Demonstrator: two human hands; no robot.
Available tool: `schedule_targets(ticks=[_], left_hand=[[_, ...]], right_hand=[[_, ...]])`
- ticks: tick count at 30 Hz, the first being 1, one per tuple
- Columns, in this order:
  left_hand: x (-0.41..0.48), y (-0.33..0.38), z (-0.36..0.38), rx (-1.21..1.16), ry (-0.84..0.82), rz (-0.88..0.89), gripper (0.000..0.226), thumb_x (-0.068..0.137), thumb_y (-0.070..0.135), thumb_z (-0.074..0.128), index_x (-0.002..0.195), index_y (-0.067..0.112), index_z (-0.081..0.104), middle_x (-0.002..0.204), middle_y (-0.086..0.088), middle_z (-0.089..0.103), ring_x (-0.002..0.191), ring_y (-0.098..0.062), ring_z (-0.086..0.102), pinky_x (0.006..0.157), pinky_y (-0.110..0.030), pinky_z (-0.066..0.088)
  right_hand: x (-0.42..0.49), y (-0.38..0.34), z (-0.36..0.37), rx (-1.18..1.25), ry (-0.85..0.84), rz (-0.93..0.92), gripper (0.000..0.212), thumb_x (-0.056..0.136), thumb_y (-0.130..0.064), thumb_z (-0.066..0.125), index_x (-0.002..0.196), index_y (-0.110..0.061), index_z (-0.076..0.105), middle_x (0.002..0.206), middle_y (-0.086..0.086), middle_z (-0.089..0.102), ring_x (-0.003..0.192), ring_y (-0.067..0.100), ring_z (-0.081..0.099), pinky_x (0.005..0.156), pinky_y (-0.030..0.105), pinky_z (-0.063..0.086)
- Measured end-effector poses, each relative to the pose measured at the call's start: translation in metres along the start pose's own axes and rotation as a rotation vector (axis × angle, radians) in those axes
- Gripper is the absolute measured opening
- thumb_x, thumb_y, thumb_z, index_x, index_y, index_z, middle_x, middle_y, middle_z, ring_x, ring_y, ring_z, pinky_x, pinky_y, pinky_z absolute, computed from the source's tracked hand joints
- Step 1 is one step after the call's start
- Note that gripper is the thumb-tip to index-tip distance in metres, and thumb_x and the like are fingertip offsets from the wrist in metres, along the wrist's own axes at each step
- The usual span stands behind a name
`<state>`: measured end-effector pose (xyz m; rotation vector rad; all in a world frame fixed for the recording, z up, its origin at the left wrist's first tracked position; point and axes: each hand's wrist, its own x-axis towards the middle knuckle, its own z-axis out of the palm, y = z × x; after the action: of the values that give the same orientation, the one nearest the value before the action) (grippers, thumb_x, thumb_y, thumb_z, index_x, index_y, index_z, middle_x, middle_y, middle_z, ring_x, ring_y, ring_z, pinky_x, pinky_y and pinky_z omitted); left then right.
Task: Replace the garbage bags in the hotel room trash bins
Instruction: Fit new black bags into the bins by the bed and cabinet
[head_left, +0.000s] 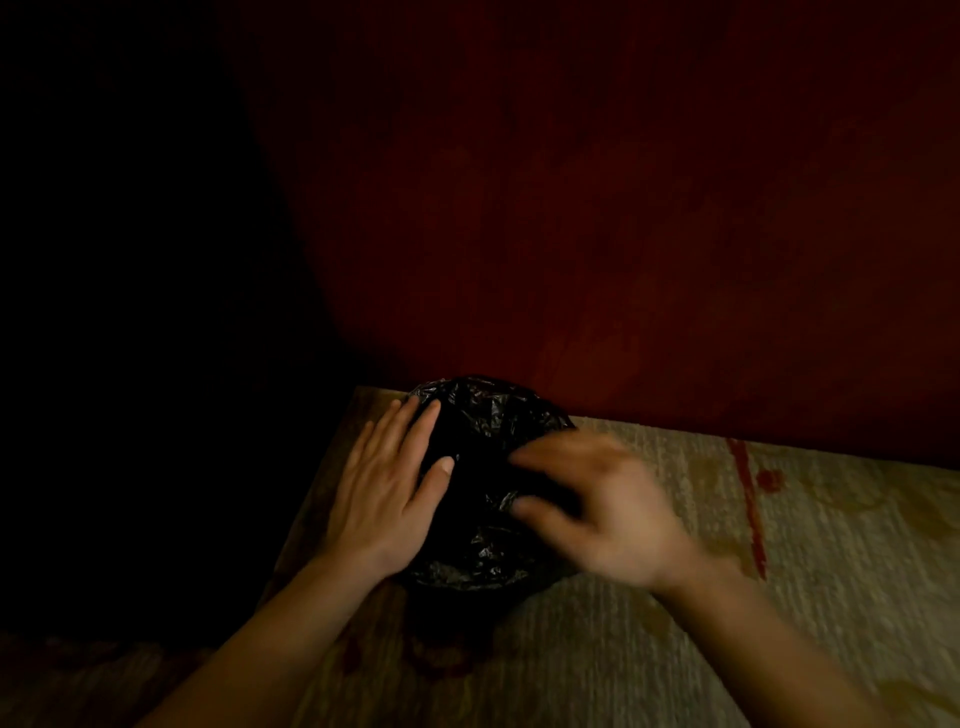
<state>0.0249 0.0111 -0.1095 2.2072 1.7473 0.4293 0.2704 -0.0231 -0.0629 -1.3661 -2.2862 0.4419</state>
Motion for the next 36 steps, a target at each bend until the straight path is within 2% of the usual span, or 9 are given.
schedule_targets(ticks=[2, 4, 7, 11, 15, 21, 24, 27, 36], left_hand=[[0.0, 0.002, -0.002, -0.016, 0.004, -0.011, 0.074, 0.088, 0.066, 0.001, 0.157, 0.038, 0.004, 0.164, 0.016, -0.002, 0.147, 0.004, -0.01, 0.113, -0.015, -0.017], [-0.001, 0.003, -0.002, -0.018, -0.003, -0.015, 0.075, 0.087, 0.066, 0.0, 0.157, 0.039, 0.002, 0.161, 0.02, -0.005, 0.144, 0.007, -0.013, 0.111, -0.012, -0.019], [-0.003, 0.001, -0.001, -0.031, 0.002, -0.004, 0.075, 0.088, 0.067, 0.002, 0.157, 0.038, 0.006, 0.158, 0.022, -0.004, 0.142, 0.008, -0.013, 0.114, -0.016, -0.014], [-0.003, -0.001, 0.0, -0.01, 0.003, -0.011, 0.075, 0.087, 0.069, 0.001, 0.156, 0.039, 0.004, 0.157, 0.023, -0.006, 0.143, 0.007, -0.012, 0.117, -0.022, -0.008], [-0.003, 0.001, 0.003, 0.018, 0.004, -0.033, 0.077, 0.086, 0.071, 0.001, 0.156, 0.04, 0.003, 0.163, 0.018, -0.003, 0.144, 0.005, -0.012, 0.118, -0.024, -0.006], [-0.003, 0.003, 0.003, 0.043, -0.013, -0.031, 0.081, 0.085, 0.074, 0.002, 0.157, 0.037, 0.005, 0.165, 0.013, -0.001, 0.147, 0.001, -0.01, 0.121, -0.03, -0.001], [-0.006, 0.001, 0.003, 0.143, -0.035, 0.01, 0.086, 0.085, 0.078, -0.006, 0.158, 0.033, 0.006, 0.166, 0.008, -0.003, 0.15, -0.006, -0.012, 0.123, -0.035, -0.005], [-0.007, 0.006, -0.001, 0.265, -0.087, 0.05, 0.088, 0.085, 0.08, -0.007, 0.158, 0.033, 0.003, 0.167, 0.002, -0.009, 0.152, -0.015, -0.013, 0.123, -0.046, -0.006], [0.012, 0.015, -0.005, 0.387, -0.172, 0.087, 0.086, 0.072, 0.088, -0.015, 0.149, 0.05, -0.02, 0.164, 0.004, -0.021, 0.15, -0.024, -0.023, 0.119, -0.062, -0.004]], right_hand=[[0.007, -0.028, 0.018, -0.258, -0.481, -0.054, 0.076, 0.092, -0.07, 0.038, 0.147, -0.018, 0.041, 0.141, 0.005, 0.057, 0.127, 0.024, 0.053, 0.11, 0.042, 0.038], [0.0, -0.039, 0.038, -0.428, -0.677, -0.178, 0.061, 0.094, -0.06, 0.047, 0.13, -0.01, 0.051, 0.12, 0.016, 0.065, 0.112, 0.035, 0.06, 0.103, 0.048, 0.042], [-0.009, -0.031, 0.039, -0.401, -0.54, -0.235, 0.048, 0.094, -0.053, 0.052, 0.117, -0.011, 0.06, 0.104, 0.012, 0.068, 0.099, 0.034, 0.063, 0.098, 0.048, 0.047], [-0.011, -0.01, 0.028, -0.268, -0.094, -0.093, 0.072, 0.095, -0.071, 0.037, 0.149, -0.024, 0.042, 0.158, -0.002, 0.038, 0.149, 0.019, 0.027, 0.122, 0.044, 0.021], [-0.016, 0.016, 0.027, -0.179, -0.238, 0.182, 0.081, 0.095, -0.074, 0.022, 0.157, -0.023, 0.025, 0.166, -0.012, 0.016, 0.151, 0.006, -0.018, 0.122, 0.044, 0.022], [-0.007, 0.042, 0.015, 0.077, -0.005, 0.159, 0.073, 0.094, -0.073, 0.031, 0.157, -0.037, 0.021, 0.165, -0.022, 0.0, 0.153, 0.006, 0.001, 0.121, 0.041, 0.022], [-0.014, 0.074, 0.002, 0.365, -0.125, 0.234, 0.097, 0.08, -0.077, 0.055, 0.157, -0.043, 0.006, 0.163, -0.029, -0.004, 0.152, 0.003, 0.009, 0.119, 0.044, 0.028], [-0.034, 0.1, 0.009, 0.205, -0.369, 0.184, 0.125, 0.063, -0.083, 0.068, 0.155, -0.045, -0.009, 0.163, -0.024, -0.012, 0.153, 0.011, 0.011, 0.118, 0.046, 0.033], [-0.058, 0.114, 0.042, 0.368, -0.225, 0.264, 0.108, 0.066, -0.076, 0.07, 0.151, -0.051, 0.008, 0.151, -0.024, 0.03, 0.117, -0.009, 0.054, 0.092, 0.011, 0.048]])
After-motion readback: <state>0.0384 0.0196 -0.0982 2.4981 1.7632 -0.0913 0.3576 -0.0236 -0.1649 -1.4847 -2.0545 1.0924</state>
